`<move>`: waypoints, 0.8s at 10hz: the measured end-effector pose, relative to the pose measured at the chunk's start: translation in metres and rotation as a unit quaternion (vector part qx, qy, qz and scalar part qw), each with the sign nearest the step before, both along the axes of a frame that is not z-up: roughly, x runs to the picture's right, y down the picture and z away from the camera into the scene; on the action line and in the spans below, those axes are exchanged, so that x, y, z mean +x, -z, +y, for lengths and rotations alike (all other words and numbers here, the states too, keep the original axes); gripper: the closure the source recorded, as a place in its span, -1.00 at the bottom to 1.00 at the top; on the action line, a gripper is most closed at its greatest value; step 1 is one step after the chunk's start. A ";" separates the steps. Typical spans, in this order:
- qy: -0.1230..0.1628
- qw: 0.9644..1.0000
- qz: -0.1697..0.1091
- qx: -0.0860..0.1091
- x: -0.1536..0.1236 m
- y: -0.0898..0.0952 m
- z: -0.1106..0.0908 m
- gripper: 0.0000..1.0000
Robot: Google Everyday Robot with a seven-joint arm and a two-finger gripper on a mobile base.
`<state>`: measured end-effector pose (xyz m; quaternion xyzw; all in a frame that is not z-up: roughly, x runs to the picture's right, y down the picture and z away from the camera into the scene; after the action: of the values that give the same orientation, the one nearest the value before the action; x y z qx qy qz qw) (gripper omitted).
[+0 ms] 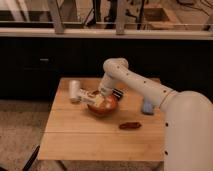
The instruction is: Place the bottle in the ceramic bowl
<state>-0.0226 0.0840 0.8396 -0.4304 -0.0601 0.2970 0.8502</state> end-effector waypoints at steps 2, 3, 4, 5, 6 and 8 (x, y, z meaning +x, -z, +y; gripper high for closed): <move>-0.011 1.000 0.007 -0.003 0.018 -0.001 0.000 0.98; -0.015 1.000 0.008 -0.004 0.020 -0.003 -0.003 0.98; -0.019 1.000 0.008 -0.004 0.019 -0.006 -0.008 0.98; -0.022 1.000 0.007 -0.004 0.018 -0.008 -0.011 0.98; -0.022 1.000 0.008 -0.007 0.020 -0.008 -0.010 0.98; -0.024 1.000 0.009 -0.010 0.026 -0.009 -0.010 0.98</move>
<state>0.0036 0.0744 0.8482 -0.4344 -0.0597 0.3223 0.8390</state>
